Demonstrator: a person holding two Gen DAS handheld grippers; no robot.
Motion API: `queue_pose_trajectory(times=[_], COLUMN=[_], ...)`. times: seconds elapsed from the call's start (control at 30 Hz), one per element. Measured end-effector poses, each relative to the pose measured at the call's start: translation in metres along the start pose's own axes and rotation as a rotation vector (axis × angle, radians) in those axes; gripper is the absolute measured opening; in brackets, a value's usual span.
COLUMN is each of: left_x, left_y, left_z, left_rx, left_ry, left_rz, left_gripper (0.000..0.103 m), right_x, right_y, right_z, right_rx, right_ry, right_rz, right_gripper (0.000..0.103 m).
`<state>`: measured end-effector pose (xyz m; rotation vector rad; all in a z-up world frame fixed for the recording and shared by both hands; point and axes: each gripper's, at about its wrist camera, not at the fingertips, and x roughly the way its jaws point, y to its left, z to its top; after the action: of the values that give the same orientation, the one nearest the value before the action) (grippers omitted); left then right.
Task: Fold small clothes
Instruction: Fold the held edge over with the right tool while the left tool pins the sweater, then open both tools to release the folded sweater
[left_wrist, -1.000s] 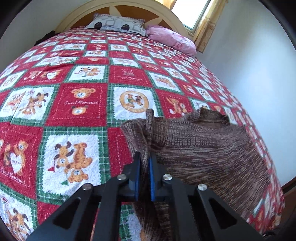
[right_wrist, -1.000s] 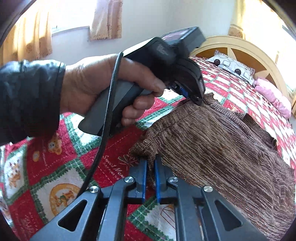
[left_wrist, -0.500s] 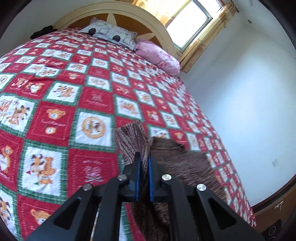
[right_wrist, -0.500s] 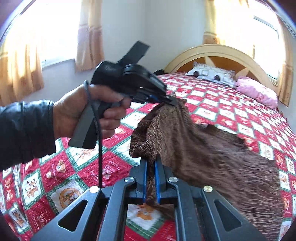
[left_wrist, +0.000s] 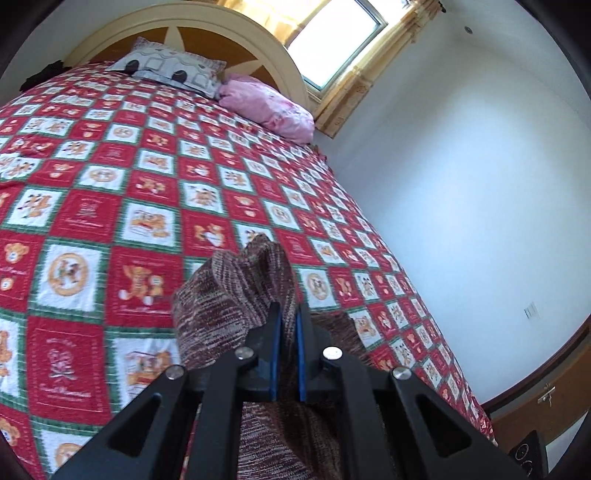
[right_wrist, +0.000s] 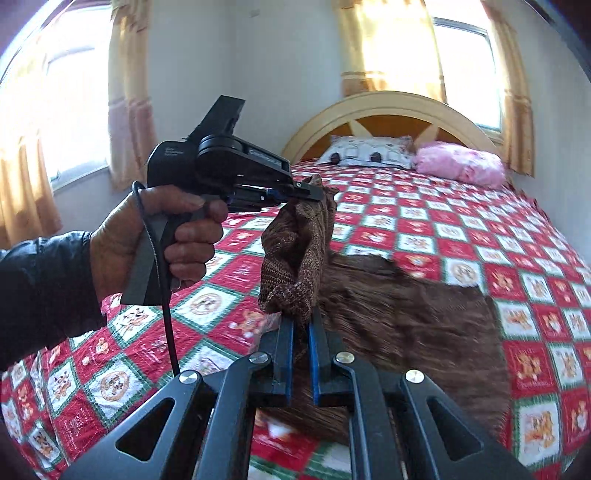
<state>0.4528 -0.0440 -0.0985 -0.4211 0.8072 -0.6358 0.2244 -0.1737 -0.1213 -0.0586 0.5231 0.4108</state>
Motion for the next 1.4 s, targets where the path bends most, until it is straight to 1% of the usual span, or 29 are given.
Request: queue_pose_trajectory(times=[0.37, 0.67, 0.83, 0.97, 1.23, 1.27, 1.33, 1.4], left_x=[0.060, 0.106, 0.122, 0.134, 0.159, 0.162, 0.163, 0.155], left_y=[-0.052, -0.080, -0.091, -0.102, -0.114, -0.118, -0.125, -0.135], left_z=[-0.009, -0.026, -0.031, -0.036, -0.046, -0.047, -0.050, -0.053], left_rx=[0.057, 0.089, 0.102, 0.131, 0.176, 0.190, 0.206, 0.236], left_ry=[0.089, 0.159, 0.183, 0.202, 0.233, 0.235, 0.238, 0.236], left_rz=[-0.030, -0.022, -0.019, -0.010, 0.032, 0.047, 0.056, 0.063], left_gripper=[0.007, 0.007, 0.007, 0.007, 0.008, 0.008, 0.009, 0.012], right_x=[-0.026, -0.036, -0.039, -0.041, -0.041, -0.041, -0.042, -0.045], right_y=[-0.062, -0.100, -0.115, -0.126, -0.142, -0.144, -0.150, -0.154], right_z=[-0.028, -0.056, -0.066, -0.074, -0.086, -0.088, -0.094, -0.096], right_rx=[0.152, 0.255, 0.294, 0.329, 0.403, 0.413, 0.442, 0.464], right_ry=[0.029, 0.066, 0.082, 0.091, 0.116, 0.120, 0.127, 0.125], right_rz=[-0.035, -0.056, -0.060, -0.063, -0.054, -0.050, -0.040, -0.026], right_gripper=[0.005, 0.004, 0.004, 0.004, 0.004, 0.004, 0.004, 0.004])
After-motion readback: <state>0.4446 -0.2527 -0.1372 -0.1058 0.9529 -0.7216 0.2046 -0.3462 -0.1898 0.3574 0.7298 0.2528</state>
